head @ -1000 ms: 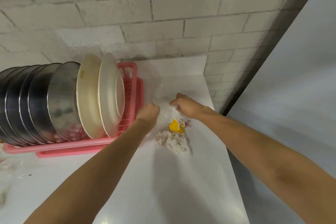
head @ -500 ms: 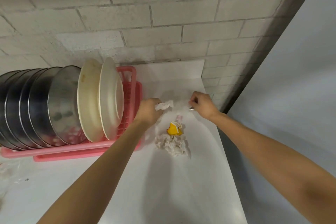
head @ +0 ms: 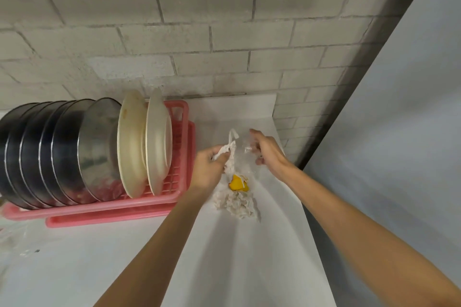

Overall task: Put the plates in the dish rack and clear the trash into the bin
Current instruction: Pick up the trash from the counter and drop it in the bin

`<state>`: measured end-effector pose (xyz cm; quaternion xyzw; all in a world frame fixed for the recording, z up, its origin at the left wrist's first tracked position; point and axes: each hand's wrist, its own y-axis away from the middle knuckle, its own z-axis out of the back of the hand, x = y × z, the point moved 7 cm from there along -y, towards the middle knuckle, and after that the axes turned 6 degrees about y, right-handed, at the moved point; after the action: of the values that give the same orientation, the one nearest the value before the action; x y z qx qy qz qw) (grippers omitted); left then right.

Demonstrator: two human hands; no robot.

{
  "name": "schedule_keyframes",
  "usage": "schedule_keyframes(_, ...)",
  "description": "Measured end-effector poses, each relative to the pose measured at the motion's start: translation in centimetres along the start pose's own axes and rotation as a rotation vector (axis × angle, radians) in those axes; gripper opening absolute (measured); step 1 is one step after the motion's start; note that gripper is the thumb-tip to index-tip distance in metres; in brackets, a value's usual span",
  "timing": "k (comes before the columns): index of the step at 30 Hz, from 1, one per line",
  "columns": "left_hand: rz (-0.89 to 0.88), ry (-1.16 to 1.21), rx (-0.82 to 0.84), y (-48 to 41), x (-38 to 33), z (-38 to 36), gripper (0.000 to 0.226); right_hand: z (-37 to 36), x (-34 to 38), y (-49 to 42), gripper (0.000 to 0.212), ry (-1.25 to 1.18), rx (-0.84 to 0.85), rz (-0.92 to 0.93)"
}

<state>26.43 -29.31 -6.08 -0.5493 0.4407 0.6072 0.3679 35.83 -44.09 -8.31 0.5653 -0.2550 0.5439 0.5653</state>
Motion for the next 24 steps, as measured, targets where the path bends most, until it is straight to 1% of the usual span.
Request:
schedule_keyframes(2,0.073,0.055,0.025,1.3,1.1,0.1,0.018,-0.6,-0.3,1.1,0.033,-0.021,0.014,0.000)
schedule_keyframes(3,0.102,0.094,0.036,2.0,1.5,0.2,0.019,-1.0,-0.5,1.8,0.029,-0.036,0.027,0.003)
schedule_keyframes(5,0.147,0.178,0.051,3.6,2.3,0.2,0.019,-1.7,-1.0,3.2,0.012,-0.109,0.054,0.003)
schedule_keyframes(8,0.193,0.305,0.042,6.0,3.0,0.4,0.022,-2.8,-2.1,5.3,0.032,-0.260,0.088,-0.058)
schedule_keyframes(9,0.221,0.330,0.020,6.7,3.3,0.7,0.024,-3.1,-2.4,6.2,0.036,-0.302,0.091,-0.075)
schedule_keyframes(10,0.251,0.339,-0.010,7.3,3.9,1.1,0.029,-3.4,-2.9,6.9,0.035,-0.330,0.087,-0.094)
schedule_keyframes(12,0.301,0.347,-0.079,8.2,5.2,2.3,0.044,-4.3,-3.7,8.8,0.027,-0.368,0.085,-0.129)
schedule_keyframes(14,0.310,0.325,-0.129,9.2,6.3,3.5,0.051,-5.4,-4.8,10.3,0.039,-0.390,0.107,-0.161)
schedule_keyframes(15,0.311,0.308,-0.139,9.8,6.5,4.1,0.050,-6.1,-5.1,11.0,0.041,-0.384,0.124,-0.155)
schedule_keyframes(16,0.320,0.295,-0.148,10.5,6.8,4.6,0.046,-6.7,-5.5,11.5,0.037,-0.360,0.137,-0.138)
schedule_keyframes(18,0.345,0.297,-0.155,11.7,7.4,5.8,0.038,-7.9,-5.9,12.7,0.022,-0.306,0.165,-0.123)
schedule_keyframes(22,0.366,0.312,-0.142,13.8,8.5,8.0,0.024,-9.8,-7.0,15.2,0.011,-0.269,0.142,-0.194)
schedule_keyframes(24,0.390,0.331,-0.167,14.5,9.6,9.0,0.025,-10.8,-8.0,16.4,0.009,-0.283,0.133,-0.254)
